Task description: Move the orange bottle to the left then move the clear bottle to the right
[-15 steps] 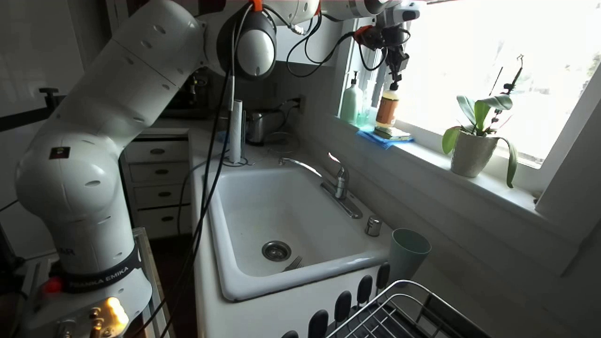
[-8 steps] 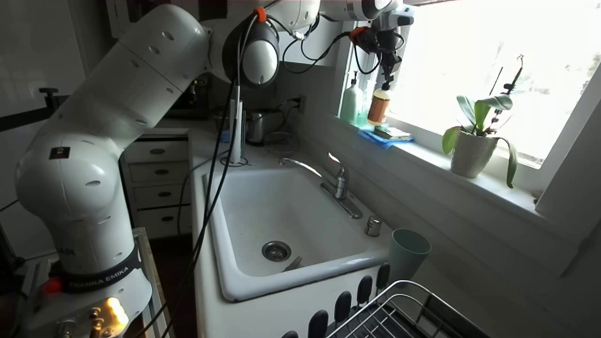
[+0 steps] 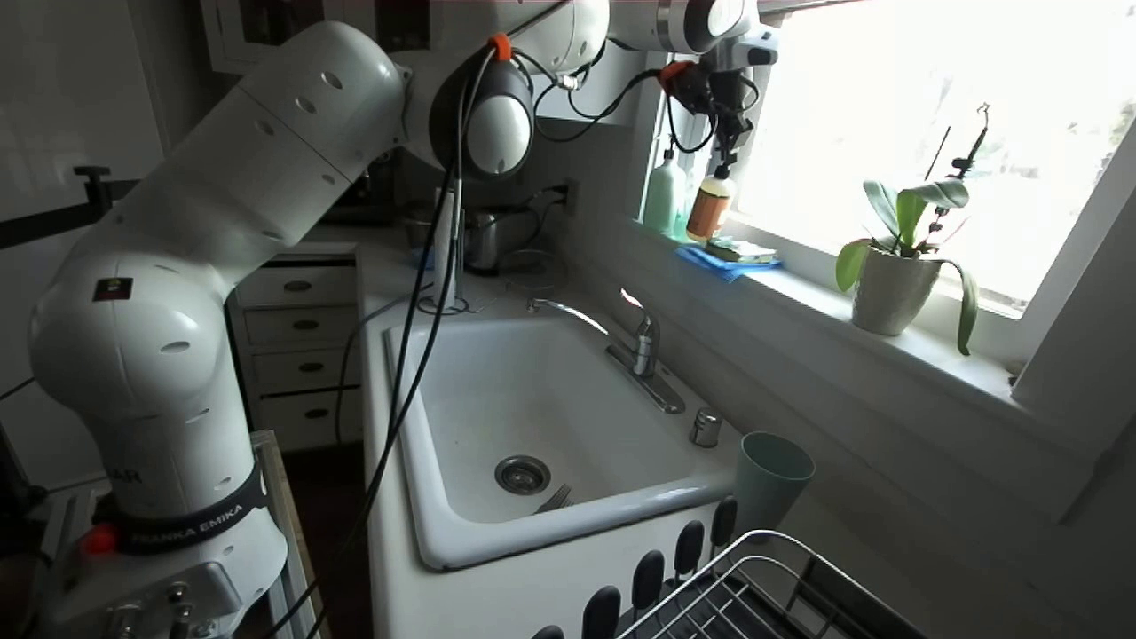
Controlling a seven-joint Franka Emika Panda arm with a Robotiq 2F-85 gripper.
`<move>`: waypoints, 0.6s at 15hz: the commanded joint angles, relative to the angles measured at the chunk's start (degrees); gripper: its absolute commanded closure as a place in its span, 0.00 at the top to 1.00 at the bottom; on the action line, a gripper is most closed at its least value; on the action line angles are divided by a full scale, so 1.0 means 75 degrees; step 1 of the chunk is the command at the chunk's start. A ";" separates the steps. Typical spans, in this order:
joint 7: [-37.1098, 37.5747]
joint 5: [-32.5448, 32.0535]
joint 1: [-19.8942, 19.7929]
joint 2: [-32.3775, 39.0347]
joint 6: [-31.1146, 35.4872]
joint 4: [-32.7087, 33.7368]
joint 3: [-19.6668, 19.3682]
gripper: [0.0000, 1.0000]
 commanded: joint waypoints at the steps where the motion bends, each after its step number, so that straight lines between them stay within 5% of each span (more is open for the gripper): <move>1: -0.0230 -0.0030 -0.0013 0.0206 0.0046 0.0543 -0.0004 0.04; 9: -0.0333 -0.0354 0.0015 0.0296 0.0009 0.0547 -0.0313 0.04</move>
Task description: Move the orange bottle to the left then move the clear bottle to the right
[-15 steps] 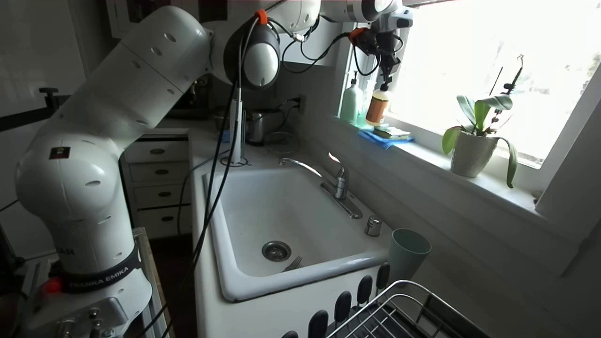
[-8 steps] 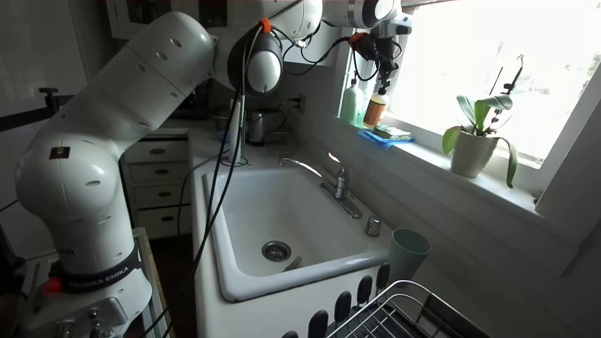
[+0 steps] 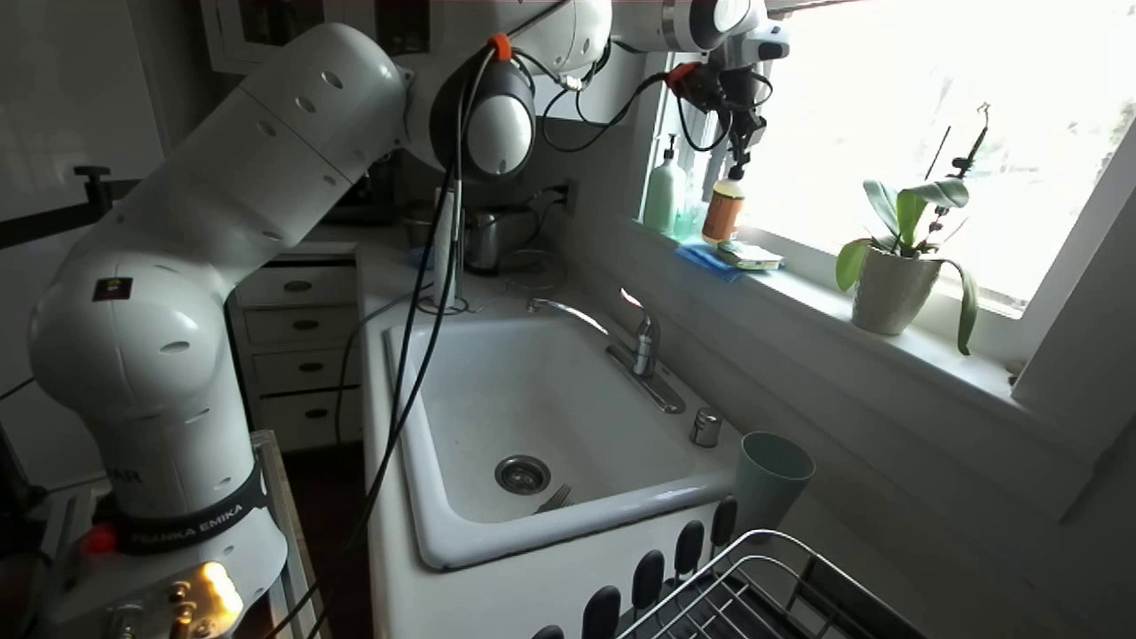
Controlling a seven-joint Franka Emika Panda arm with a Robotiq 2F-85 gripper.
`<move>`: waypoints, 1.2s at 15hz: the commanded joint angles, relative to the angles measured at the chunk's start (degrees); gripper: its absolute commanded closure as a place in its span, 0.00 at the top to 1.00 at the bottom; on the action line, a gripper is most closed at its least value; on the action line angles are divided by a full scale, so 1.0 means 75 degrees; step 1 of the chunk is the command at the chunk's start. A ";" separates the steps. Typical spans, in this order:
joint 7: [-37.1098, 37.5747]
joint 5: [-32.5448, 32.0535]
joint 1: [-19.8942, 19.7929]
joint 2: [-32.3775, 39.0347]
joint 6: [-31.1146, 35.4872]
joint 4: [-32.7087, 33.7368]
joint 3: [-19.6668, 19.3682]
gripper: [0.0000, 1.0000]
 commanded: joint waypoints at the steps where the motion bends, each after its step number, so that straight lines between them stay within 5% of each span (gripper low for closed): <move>1: -0.0066 -0.0050 0.0019 0.0276 0.0019 0.0416 -0.0058 0.04; 4: -0.0030 -0.0023 0.0027 0.0339 0.0063 0.0456 -0.0054 0.04; 5: 0.0018 -0.0016 0.0029 0.0348 0.0102 0.0468 -0.0056 0.31; 6: 0.0029 -0.0004 0.0025 0.0353 0.0125 0.0478 -0.0050 0.44; 14: -0.0037 0.0217 -0.0009 0.0256 0.0307 0.0589 0.0159 0.97; 18: 0.0411 0.0395 0.0092 0.0216 0.0280 0.0664 0.0326 1.00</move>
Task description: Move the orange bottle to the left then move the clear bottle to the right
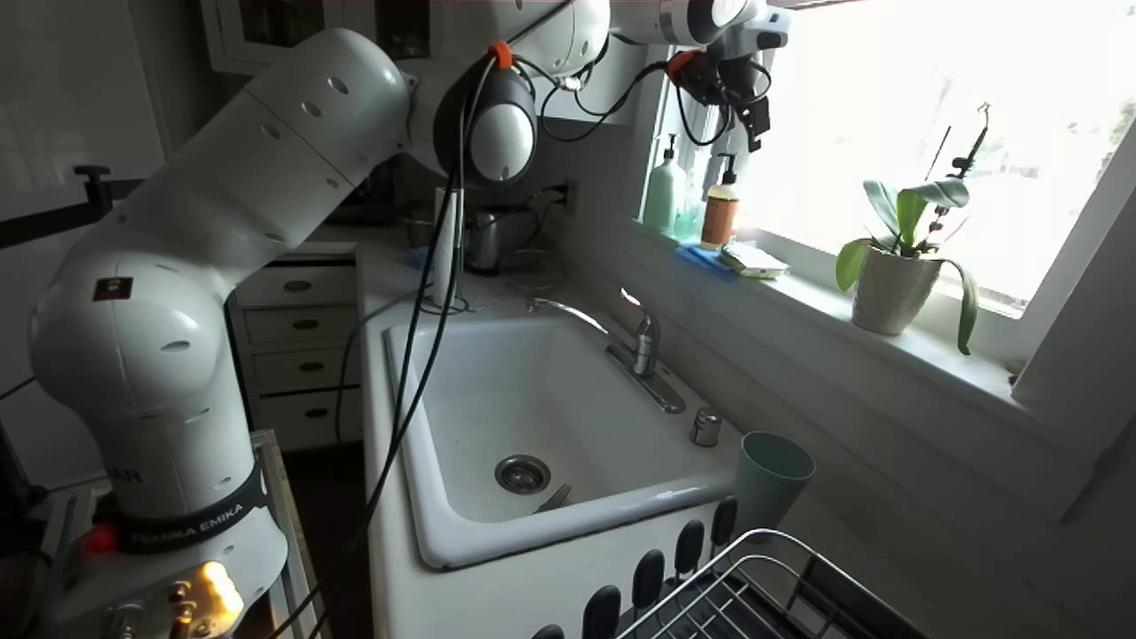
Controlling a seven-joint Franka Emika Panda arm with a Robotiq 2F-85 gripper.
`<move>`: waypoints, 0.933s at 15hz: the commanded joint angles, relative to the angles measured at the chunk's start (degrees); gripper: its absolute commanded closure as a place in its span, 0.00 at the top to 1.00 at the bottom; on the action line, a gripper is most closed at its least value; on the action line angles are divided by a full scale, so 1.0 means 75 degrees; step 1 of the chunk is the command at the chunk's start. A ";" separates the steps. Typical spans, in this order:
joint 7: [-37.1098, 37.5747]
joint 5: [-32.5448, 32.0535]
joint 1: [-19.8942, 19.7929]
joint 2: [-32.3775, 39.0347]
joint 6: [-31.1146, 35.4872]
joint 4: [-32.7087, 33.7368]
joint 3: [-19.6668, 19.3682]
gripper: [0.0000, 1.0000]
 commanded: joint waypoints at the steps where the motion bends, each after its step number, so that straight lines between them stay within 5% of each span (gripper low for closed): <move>1: 0.0634 0.0290 0.0106 0.0080 -0.0032 0.0252 0.0174 1.00; 14: 0.3671 0.0354 0.0432 0.0097 -0.0790 0.0191 0.0081 1.00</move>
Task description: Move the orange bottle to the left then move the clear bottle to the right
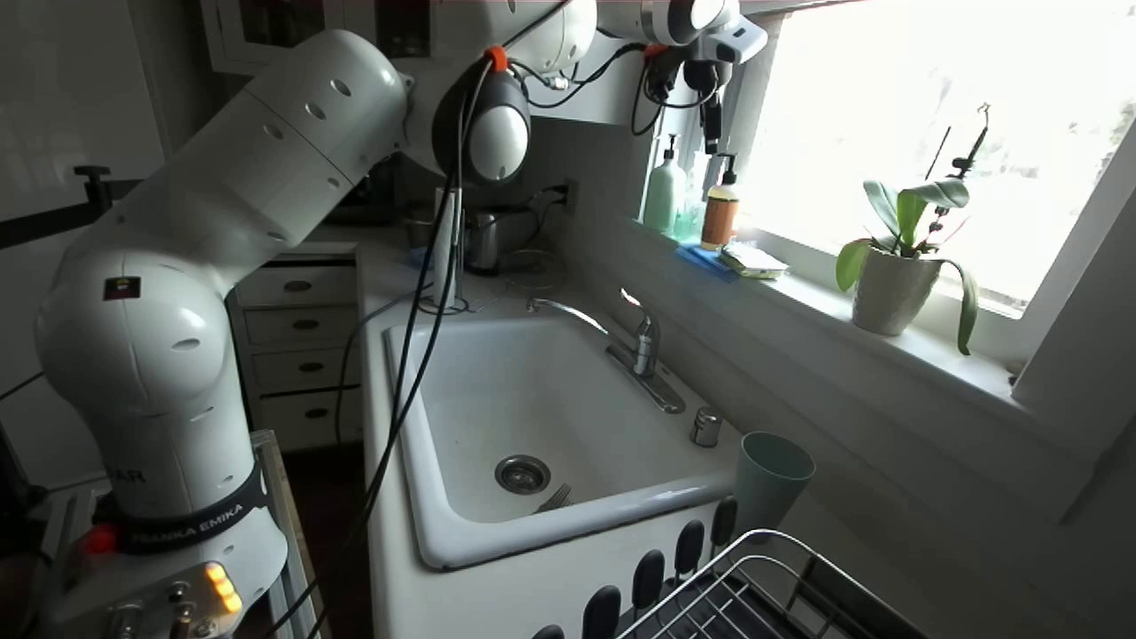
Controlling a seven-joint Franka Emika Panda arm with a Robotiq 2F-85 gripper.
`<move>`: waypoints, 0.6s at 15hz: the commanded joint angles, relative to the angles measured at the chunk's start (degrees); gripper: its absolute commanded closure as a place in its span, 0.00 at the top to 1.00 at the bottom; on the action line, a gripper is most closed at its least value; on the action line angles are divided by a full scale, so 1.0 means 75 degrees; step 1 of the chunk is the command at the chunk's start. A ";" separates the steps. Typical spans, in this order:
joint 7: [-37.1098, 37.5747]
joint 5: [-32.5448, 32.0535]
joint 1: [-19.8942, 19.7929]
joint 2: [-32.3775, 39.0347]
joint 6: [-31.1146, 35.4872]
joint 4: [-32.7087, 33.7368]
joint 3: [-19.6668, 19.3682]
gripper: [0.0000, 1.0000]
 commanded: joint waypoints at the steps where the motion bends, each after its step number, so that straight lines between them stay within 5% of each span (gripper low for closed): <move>1: 0.0914 0.0030 0.0072 0.0092 -0.0569 0.0145 -0.0095 1.00; 9: 0.1265 0.0064 0.0096 0.0227 -0.1020 0.0314 0.0024 1.00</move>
